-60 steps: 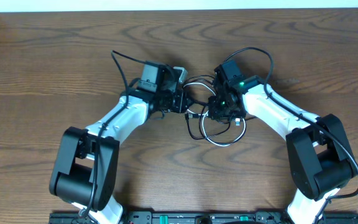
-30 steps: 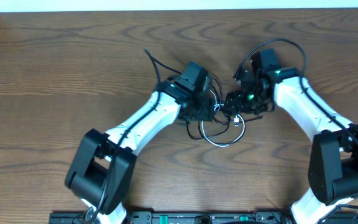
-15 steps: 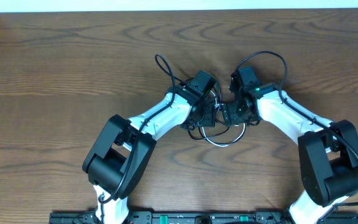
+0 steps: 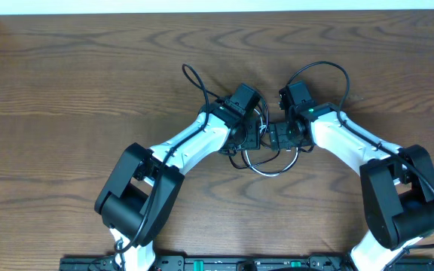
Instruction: Untangle cables
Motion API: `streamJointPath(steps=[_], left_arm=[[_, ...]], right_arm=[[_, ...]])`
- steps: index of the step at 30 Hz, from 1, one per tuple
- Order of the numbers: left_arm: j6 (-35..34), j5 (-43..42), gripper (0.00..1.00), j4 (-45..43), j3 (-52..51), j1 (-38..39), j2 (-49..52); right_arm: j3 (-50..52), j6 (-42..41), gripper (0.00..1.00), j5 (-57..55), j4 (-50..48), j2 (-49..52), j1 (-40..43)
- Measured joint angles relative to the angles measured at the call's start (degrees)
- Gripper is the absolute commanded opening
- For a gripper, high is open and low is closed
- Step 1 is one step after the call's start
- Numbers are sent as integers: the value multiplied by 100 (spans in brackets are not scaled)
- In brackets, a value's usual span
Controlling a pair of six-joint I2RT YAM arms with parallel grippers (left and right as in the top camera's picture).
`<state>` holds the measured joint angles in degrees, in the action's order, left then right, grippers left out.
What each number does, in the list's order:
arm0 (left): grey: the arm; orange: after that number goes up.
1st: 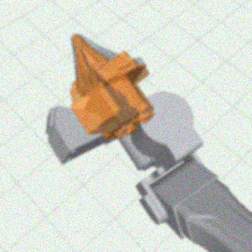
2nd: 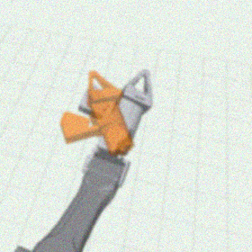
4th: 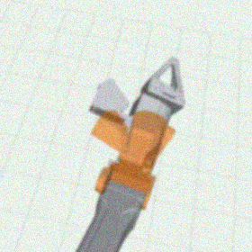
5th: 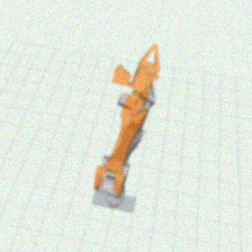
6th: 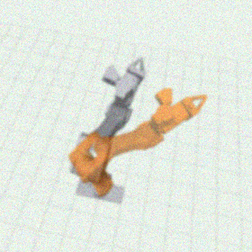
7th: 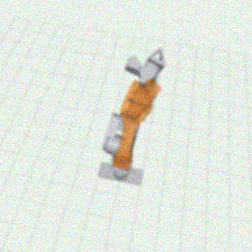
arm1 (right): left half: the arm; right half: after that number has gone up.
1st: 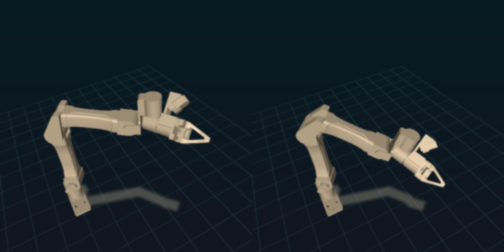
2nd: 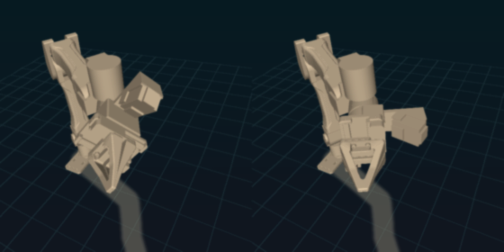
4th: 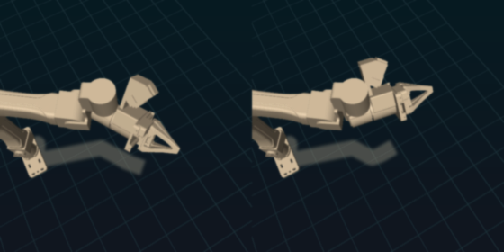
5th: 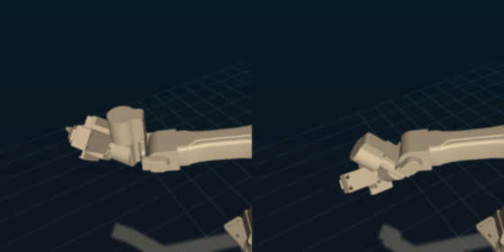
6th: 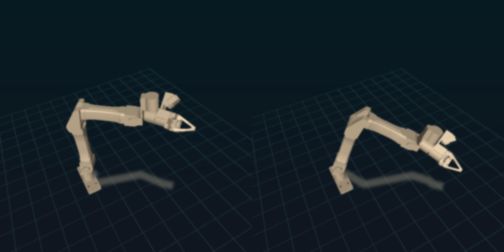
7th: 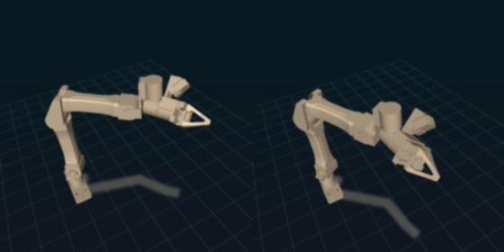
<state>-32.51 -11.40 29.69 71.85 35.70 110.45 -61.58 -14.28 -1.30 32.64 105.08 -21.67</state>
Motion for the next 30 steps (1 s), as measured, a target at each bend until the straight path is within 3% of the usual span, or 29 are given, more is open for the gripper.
streamJointPath(steps=[13, 23, 30], left_arm=[[-273, 151, 65, -382, 0, 190, 9], [-496, 734, 66, -455, 13, 411, 293], [-511, 1456, 77, -114, 15, 378, 313]], right_arm=[[17, -188, 93, -157, 76, 0, 0], [140, -352, 99, -396, 72, -15, 0], [232, -420, 99, -511, 35, -74, 66]])
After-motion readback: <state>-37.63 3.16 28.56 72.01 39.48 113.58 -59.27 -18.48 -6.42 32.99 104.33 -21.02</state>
